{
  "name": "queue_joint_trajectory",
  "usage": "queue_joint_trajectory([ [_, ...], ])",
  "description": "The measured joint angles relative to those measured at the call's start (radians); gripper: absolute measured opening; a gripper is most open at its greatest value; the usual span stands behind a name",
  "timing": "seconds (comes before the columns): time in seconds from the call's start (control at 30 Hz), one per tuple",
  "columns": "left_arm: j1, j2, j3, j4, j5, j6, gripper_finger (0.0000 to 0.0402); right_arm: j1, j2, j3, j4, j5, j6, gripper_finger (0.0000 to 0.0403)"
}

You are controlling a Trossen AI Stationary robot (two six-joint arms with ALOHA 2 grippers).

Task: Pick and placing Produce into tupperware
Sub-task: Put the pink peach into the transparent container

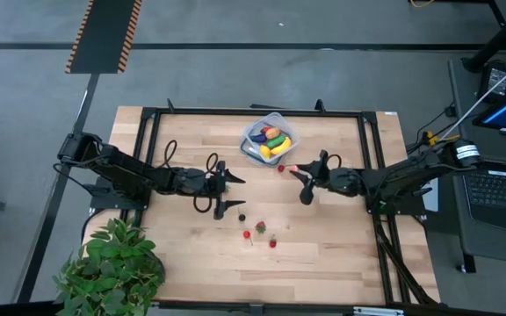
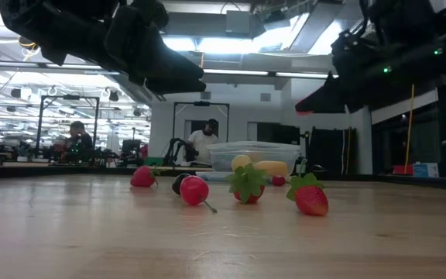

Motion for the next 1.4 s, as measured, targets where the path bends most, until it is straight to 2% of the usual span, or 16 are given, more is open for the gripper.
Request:
queue_joint_trajectory([
  [0.3, 0.000, 0.000, 0.000, -0.003, 0.000, 0.000, 0.0305, -0.038, 0.076, 0.060, 0.013, -0.031, -0.032, 0.0088],
  [0.53, 0.000, 0.000, 0.000, -0.006, 0.000, 0.000, 0.0305, -0.179, 0.112, 0.138, -0.029, -0.259, -0.078, 0.0088],
  [0.73, 0.000, 0.000, 0.000, -0.007, 0.001, 0.000, 0.0305, -0.329, 0.151, 0.230, -0.184, -0.482, -0.092, 0.0087],
  [0.97, 0.000, 0.000, 0.000, -0.008, 0.001, 0.000, 0.0305, -0.447, 0.219, 0.429, -0.430, -0.698, -0.194, 0.0084],
  [1.4, 0.000, 0.000, 0.000, -0.011, 0.001, 0.000, 0.0305, -0.604, 0.497, 0.853, -0.924, -0.854, -0.374, 0.0084],
])
